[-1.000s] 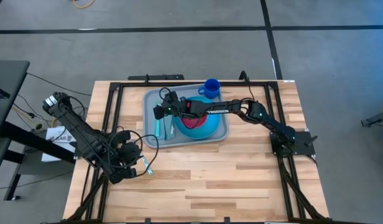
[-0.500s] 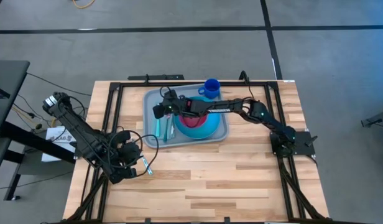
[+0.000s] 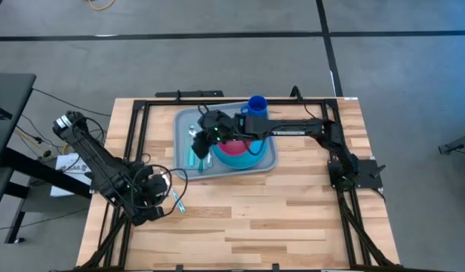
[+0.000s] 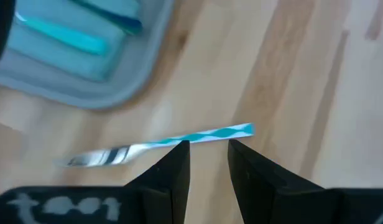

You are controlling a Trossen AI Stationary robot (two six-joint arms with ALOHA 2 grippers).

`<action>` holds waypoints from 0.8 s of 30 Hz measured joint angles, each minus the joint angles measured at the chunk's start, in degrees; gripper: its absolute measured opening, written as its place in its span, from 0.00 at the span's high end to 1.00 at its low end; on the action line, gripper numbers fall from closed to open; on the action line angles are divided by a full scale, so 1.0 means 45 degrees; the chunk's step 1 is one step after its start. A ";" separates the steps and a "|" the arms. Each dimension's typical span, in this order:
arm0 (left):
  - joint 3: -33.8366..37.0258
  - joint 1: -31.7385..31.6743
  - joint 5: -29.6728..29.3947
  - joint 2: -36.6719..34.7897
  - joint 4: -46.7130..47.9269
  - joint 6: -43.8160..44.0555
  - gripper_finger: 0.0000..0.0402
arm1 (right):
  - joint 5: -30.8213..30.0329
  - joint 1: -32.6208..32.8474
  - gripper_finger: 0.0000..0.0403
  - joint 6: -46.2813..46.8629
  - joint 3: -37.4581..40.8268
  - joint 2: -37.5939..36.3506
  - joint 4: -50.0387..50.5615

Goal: Set up tray
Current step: Put the green knife on the blue napkin

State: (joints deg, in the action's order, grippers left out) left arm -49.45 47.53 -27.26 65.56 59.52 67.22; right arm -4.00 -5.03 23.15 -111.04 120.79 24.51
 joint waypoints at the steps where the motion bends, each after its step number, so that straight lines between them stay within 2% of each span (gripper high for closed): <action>1: 0.0323 0.0105 0.0032 0.0035 -0.0609 0.0451 0.76 | 0.0136 0.0135 0.79 -0.0063 0.0000 -0.0146 0.0195; 3: 0.1062 0.0297 0.0234 0.0055 -0.1967 0.0683 0.76 | 0.0289 0.0390 0.79 -0.0305 0.0000 -0.0472 0.0783; 5: 0.1681 0.0353 0.0762 0.0053 -0.3082 0.0068 0.76 | 0.0314 0.0653 0.79 -0.0629 0.0000 -0.0745 0.1288; 9: 0.2281 0.0215 0.0815 0.0048 -0.3466 -0.0462 0.76 | 0.0295 0.1156 0.79 -0.1433 0.0000 -0.1217 0.2417; 11: 0.2487 0.0105 0.0204 0.0048 -0.3618 0.0479 0.76 | 0.0295 0.1351 0.79 -0.1479 0.0000 -0.1376 0.2862; 16: 0.2897 -0.0386 -0.0720 0.0041 -0.3690 0.4882 0.76 | 0.0243 0.1764 0.79 -0.1484 0.0000 -0.1576 0.3672; 24: 0.4398 -0.1459 0.0382 0.0038 -0.4522 0.8195 0.76 | 0.0227 0.2261 0.79 -0.1489 0.0013 -0.1345 0.4940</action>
State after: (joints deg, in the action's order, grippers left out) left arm -29.66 40.97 -25.54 65.73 39.17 104.10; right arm -2.98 5.14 16.45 -110.99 114.74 46.74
